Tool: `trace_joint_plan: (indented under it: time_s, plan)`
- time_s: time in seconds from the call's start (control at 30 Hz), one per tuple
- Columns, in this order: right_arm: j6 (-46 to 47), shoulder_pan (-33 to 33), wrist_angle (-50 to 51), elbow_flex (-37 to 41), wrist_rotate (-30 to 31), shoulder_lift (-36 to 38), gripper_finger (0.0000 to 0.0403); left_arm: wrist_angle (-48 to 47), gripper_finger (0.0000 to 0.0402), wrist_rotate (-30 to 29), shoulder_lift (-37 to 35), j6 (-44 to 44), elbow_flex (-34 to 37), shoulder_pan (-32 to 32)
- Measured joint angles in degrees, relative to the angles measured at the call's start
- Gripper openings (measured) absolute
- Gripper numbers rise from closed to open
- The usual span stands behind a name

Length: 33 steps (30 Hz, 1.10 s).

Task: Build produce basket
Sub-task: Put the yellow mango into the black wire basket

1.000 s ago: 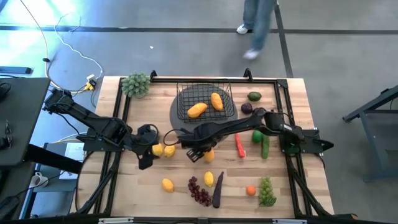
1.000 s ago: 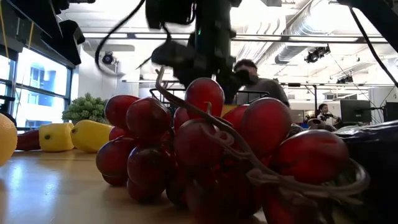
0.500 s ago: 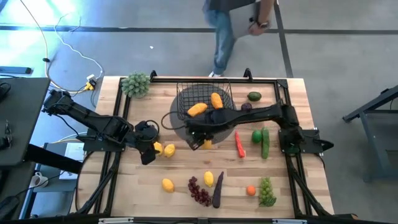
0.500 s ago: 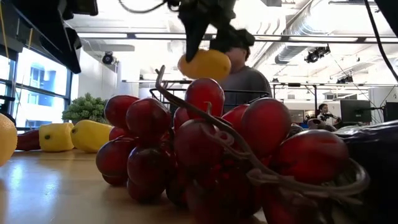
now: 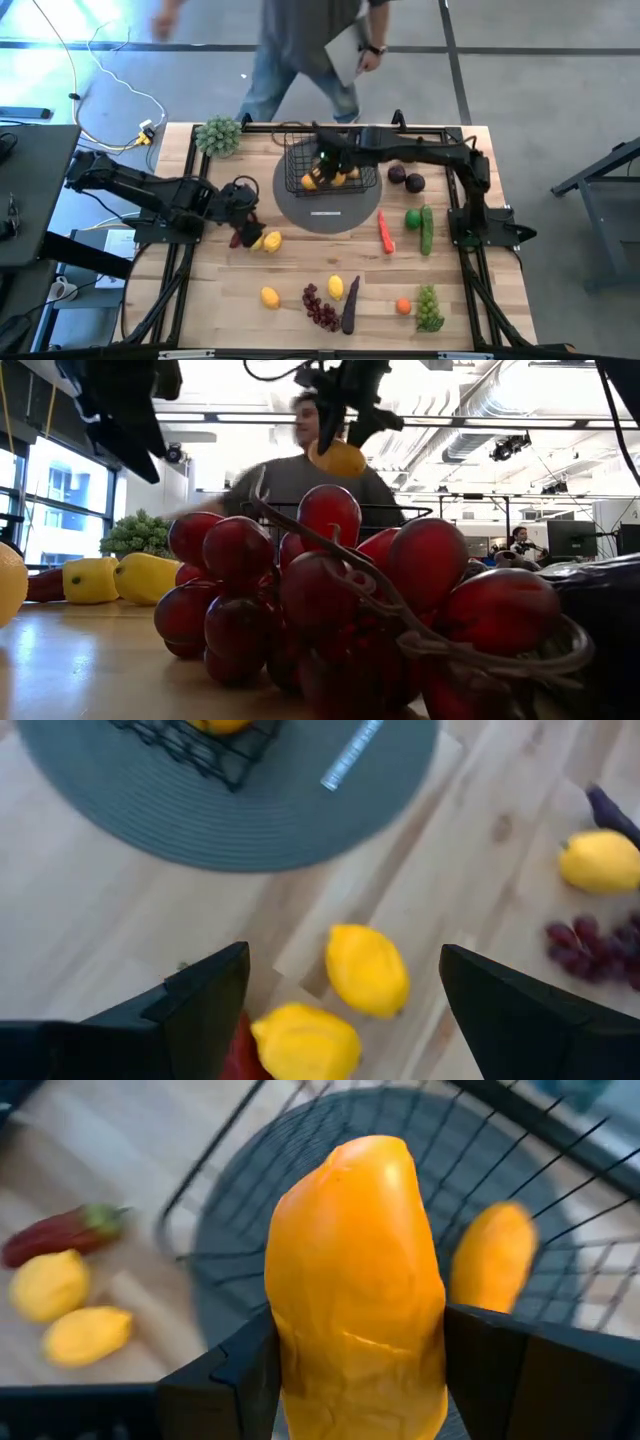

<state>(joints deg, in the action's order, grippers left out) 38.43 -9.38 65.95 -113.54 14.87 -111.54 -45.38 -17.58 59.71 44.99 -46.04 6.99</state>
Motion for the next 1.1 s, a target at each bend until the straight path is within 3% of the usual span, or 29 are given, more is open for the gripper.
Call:
trace_joint_plan:
  time_s: [0.2, 0.37, 0.77, 1.1]
  plan:
    - [-7.5, -7.0, 0.3, 0.0, -0.2, -0.8, 0.0199, 0.3, 0.0314, -0.1, 0.0, -0.1, 0.0, -3.7]
    - [-10.7, -10.3, 1.7, 0.0, -5.3, -3.9, 0.0199, 0.7, 0.0314, 0.0, 0.0, 0.5, 0.0, -5.3]
    - [-18.6, -11.3, 4.0, 0.0, -10.5, -8.9, 0.0199, 1.3, 0.0314, 2.5, 0.0, 15.0, 0.0, -5.3]
    - [-29.5, -11.6, 4.1, 0.0, -10.8, -12.1, 0.0199, 1.5, 0.0314, 5.4, 0.0, 22.2, 0.0, -2.4]
